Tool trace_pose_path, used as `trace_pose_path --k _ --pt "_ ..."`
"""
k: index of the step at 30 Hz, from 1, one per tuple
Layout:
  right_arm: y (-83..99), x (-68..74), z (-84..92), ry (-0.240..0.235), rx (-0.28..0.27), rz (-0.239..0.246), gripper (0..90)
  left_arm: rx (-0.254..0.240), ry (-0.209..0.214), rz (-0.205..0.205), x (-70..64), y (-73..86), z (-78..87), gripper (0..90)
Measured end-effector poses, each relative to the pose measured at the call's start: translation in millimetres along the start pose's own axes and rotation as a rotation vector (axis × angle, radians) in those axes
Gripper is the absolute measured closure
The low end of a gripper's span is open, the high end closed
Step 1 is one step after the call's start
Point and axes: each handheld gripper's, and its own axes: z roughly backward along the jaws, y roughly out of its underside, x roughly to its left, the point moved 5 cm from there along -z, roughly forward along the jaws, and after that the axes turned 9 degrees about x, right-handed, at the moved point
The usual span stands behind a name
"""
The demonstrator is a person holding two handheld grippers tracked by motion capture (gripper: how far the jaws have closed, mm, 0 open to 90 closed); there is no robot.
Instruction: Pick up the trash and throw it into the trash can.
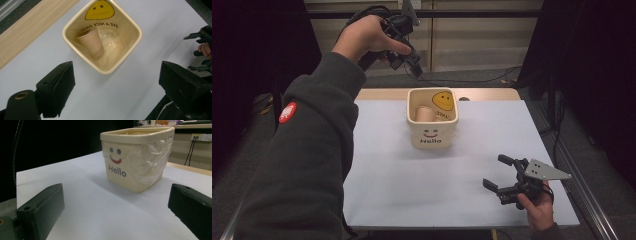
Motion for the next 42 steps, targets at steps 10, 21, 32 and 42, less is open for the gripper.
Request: trace_pose_path --k 10,21,32,42 --pt "-0.5 0.3 -1.3 0.002 0.004 0.000 0.2 -0.052 0.011 0.008 6.9 19.2 3.1 12.2" --pt "-0.4 -0.1 -1.5 0.006 0.007 0.000 0.2 -0.133 0.017 0.023 13.7 39.2 4.7 9.9" --pt "-0.7 -0.3 -0.8 0.009 0.002 0.001 0.2 -0.231 0.035 0.010 15.9 54.9 0.3 6.6" --pt "-0.4 0.0 -0.2 0.010 0.011 0.004 0.2 -0.327 0.044 0.011 22.2 75.4 -11.3 5.5"
